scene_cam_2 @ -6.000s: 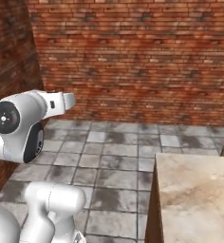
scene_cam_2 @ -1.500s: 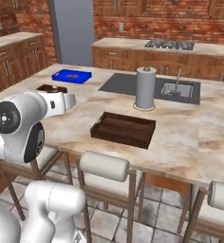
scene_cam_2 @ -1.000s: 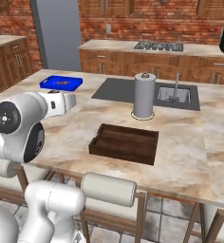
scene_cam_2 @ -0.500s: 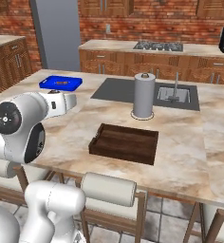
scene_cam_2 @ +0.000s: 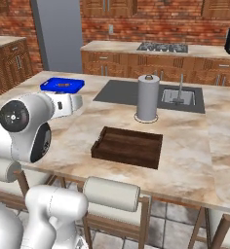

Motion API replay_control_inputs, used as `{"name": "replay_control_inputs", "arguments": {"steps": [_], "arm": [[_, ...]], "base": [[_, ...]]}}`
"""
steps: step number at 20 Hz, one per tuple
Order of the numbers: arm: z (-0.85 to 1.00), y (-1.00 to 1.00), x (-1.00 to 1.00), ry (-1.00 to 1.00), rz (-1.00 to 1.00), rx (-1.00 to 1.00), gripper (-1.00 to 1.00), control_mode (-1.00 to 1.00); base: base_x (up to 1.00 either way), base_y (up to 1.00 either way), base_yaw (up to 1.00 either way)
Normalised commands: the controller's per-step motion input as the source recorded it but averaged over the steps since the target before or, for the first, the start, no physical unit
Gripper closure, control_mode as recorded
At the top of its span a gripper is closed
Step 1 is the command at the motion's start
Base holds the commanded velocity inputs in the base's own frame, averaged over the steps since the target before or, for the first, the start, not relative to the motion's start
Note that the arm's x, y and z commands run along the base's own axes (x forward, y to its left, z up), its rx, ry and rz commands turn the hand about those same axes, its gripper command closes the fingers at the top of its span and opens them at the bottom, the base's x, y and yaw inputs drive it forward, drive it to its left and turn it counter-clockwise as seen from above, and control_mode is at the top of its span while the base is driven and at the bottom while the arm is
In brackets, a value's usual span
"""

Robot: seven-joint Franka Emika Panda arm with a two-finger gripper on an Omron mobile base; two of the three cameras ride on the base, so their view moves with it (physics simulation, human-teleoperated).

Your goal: Take the cupcake and donut from the fridge and place them on the empty tray on the dining counter.

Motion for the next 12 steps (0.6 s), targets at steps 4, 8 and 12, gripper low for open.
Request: {"name": "replay_control_inputs", "arguments": {"steps": [4,8,12], "arm": [[-0.11,-0.39,0.80,0.20,0.00,0.00,1.00,-1.00],[-0.26,-0.26,0.89,0.16,0.09,0.01,1.00,-1.00],[-0.41,-0.18,0.66,0.04,0.20,0.00,1.00,-1.00]], "base": [[0.00,0.00,0.00],[0.00,0.00,0.00],[0.00,0.00,0.00]]}}
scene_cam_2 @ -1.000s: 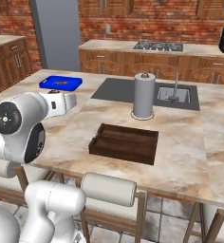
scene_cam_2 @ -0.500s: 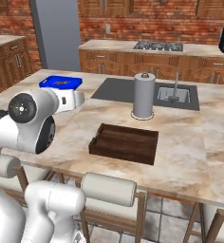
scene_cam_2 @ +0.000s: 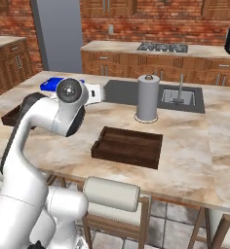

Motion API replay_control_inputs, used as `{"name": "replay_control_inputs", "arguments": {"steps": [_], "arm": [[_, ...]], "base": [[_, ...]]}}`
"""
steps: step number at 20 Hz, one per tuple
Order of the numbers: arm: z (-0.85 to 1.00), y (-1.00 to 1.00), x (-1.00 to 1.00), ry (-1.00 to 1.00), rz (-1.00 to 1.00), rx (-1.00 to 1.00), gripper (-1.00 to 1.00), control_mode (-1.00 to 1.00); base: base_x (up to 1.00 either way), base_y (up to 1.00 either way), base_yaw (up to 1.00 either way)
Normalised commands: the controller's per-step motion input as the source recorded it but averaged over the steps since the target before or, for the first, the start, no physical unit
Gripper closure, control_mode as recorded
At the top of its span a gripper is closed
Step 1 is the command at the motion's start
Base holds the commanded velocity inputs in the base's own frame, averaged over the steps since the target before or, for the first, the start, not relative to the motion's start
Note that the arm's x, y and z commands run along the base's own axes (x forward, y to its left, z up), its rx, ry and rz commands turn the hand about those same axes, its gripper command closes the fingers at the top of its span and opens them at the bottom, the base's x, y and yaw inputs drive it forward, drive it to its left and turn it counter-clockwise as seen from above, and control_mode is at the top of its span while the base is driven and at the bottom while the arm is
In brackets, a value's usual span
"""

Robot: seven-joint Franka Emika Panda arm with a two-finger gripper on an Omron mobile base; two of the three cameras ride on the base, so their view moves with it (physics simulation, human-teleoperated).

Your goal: Take the cupcake and donut from the fridge and place them on the empty tray on the dining counter.

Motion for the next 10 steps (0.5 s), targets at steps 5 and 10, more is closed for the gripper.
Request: {"name": "replay_control_inputs", "arguments": {"steps": [5,10], "arm": [[-0.50,-0.29,0.47,0.00,0.41,0.00,1.00,-1.00],[-0.37,-0.40,0.27,-0.01,0.57,0.00,1.00,-1.00]], "base": [[0.00,0.00,0.00],[0.00,0.00,0.00]]}}
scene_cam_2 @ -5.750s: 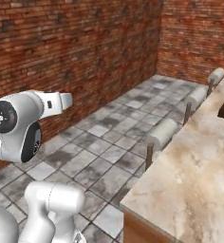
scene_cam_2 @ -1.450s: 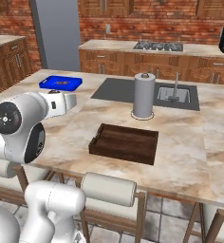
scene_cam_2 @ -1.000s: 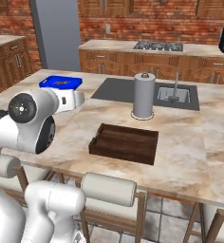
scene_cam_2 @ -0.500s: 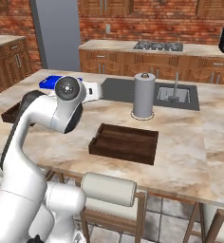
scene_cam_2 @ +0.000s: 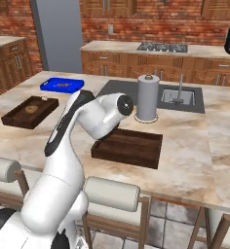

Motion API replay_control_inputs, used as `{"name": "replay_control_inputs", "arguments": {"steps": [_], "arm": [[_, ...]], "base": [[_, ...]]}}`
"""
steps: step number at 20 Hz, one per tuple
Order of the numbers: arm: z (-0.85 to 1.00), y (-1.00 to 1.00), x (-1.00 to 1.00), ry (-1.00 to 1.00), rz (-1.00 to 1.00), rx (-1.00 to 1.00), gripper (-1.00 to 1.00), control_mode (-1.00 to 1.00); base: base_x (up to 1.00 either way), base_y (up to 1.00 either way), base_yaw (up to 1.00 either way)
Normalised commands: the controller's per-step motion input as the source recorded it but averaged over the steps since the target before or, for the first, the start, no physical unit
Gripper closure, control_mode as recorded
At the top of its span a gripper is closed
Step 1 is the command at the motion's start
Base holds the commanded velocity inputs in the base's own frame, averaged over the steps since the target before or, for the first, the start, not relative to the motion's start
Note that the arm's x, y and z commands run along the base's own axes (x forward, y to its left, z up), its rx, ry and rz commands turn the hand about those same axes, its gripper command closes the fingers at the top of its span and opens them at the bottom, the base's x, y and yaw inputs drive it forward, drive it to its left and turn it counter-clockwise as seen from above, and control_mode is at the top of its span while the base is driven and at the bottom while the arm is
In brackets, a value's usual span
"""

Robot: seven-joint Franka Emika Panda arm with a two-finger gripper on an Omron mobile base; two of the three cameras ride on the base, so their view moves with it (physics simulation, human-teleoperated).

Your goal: Take the cupcake and donut from the fridge and place them on the empty tray on the dining counter.

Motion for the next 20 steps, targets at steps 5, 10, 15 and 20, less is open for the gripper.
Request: {"name": "replay_control_inputs", "arguments": {"steps": [5,10,15,20], "arm": [[-0.30,-0.22,0.22,0.00,0.53,-0.01,1.00,-1.00],[-0.38,-0.12,0.07,0.00,0.34,-0.02,1.00,-1.00],[-0.32,0.00,0.03,0.01,0.01,0.01,1.00,-1.00],[-0.46,0.03,0.01,0.00,-0.06,0.00,1.00,-1.00]], "base": [[0.00,0.00,0.00],[0.00,0.00,0.00],[0.00,0.00,0.00],[0.00,0.00,0.00]]}}
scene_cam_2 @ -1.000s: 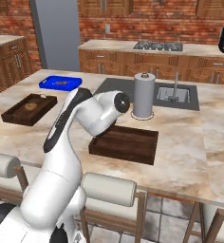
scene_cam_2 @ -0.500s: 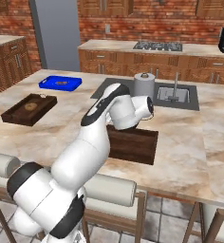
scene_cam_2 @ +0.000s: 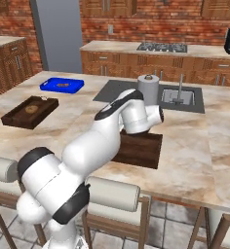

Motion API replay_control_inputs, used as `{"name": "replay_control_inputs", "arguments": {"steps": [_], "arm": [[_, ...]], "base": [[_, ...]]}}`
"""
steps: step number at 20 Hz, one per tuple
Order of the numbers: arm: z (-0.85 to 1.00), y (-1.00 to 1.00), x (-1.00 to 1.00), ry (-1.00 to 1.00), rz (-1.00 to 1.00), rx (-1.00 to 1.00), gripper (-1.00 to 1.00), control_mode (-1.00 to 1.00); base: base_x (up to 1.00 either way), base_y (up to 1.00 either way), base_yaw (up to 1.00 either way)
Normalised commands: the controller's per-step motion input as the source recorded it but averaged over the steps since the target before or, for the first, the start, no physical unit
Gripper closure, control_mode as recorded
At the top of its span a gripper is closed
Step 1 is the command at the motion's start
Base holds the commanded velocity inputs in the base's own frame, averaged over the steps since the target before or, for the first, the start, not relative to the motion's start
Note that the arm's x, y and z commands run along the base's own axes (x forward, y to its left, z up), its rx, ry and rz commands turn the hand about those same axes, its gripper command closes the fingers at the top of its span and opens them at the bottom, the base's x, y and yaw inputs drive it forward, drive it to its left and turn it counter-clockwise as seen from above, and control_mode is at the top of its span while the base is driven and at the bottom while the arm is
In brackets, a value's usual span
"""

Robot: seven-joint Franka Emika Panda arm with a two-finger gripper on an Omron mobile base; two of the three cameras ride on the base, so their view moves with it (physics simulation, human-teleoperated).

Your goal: Take the cupcake and donut from the fridge and place them on the empty tray on the dining counter.

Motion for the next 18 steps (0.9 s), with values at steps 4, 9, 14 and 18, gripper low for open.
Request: {"name": "replay_control_inputs", "arguments": {"steps": [4,9,14,18], "arm": [[-0.15,0.28,-0.20,0.00,-0.10,-0.01,1.00,-1.00],[0.00,0.31,-0.22,0.00,-0.12,0.00,1.00,-1.00],[-0.09,0.00,0.01,0.17,-0.19,0.00,1.00,-1.00],[-0.30,0.00,0.18,0.16,-0.21,-0.02,1.00,-1.00]], "base": [[0.00,0.00,0.00],[0.00,0.00,0.00],[0.00,0.00,0.00],[0.00,0.00,0.00]]}}
